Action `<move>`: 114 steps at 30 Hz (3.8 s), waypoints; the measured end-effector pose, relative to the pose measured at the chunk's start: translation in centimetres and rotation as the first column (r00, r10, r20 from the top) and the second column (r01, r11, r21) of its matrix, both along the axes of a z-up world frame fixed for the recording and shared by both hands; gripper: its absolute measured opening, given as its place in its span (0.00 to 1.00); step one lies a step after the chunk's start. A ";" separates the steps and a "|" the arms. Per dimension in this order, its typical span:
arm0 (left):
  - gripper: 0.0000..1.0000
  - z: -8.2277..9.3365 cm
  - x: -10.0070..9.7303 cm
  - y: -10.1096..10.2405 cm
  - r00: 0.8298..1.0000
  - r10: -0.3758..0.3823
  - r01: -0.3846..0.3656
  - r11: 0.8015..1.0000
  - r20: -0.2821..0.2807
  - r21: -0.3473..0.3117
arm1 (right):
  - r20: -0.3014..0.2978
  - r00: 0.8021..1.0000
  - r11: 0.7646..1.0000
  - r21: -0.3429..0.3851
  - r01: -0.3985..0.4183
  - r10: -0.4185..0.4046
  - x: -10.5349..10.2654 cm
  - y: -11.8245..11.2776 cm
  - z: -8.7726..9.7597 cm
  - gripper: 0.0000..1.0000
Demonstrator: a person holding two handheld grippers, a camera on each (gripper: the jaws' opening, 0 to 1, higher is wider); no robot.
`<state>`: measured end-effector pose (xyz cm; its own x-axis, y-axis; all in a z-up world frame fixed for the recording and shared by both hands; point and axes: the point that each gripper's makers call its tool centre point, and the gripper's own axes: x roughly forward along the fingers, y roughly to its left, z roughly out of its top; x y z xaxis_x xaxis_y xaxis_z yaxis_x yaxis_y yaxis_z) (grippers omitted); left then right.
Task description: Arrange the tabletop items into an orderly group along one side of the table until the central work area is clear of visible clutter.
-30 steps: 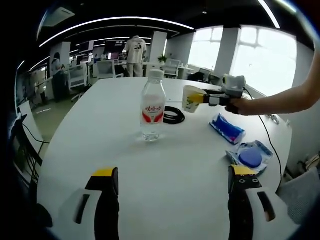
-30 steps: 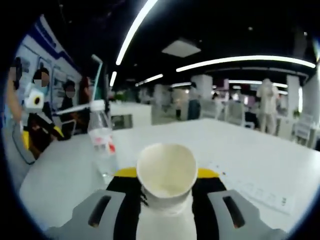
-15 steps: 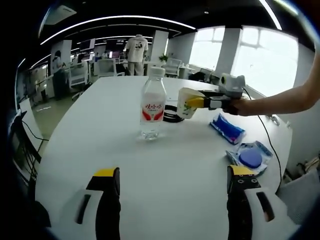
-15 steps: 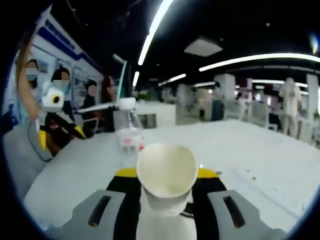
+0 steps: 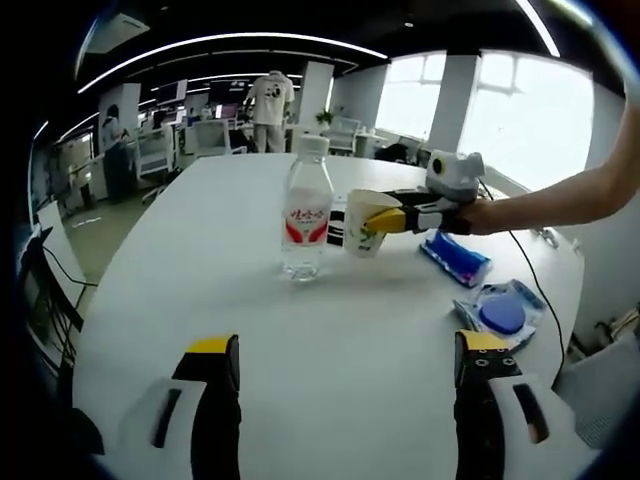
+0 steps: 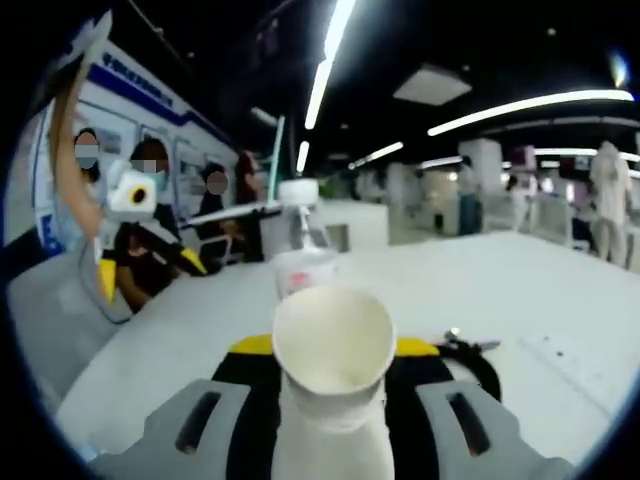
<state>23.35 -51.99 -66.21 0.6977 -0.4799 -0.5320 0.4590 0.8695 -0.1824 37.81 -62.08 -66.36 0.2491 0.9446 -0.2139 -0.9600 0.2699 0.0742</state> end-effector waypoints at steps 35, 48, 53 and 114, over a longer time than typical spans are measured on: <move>0.88 -0.4 0.2 0.7 1.000 0.021 -0.021 1.000 -0.007 -0.002 | -0.028 0.999 1.000 0.000 -0.031 0.031 -0.2 0.3 -2.2 0.40; 0.91 -0.4 0.3 0.9 1.000 0.020 -0.020 1.000 -0.006 0.003 | -0.057 0.998 1.000 -0.023 -0.017 0.016 -0.5 -0.3 -2.8 0.58; 0.95 -0.3 0.3 0.9 1.000 0.023 -0.023 1.000 -0.008 0.003 | -0.088 0.994 0.998 -0.001 0.057 -0.057 0.3 -0.8 -2.5 0.85; 1.00 1.0 -0.4 -0.4 1.000 -0.009 0.009 1.000 0.005 -0.005 | -0.174 0.582 0.607 -0.201 0.769 -0.795 -3.6 -20.4 -3.3 0.80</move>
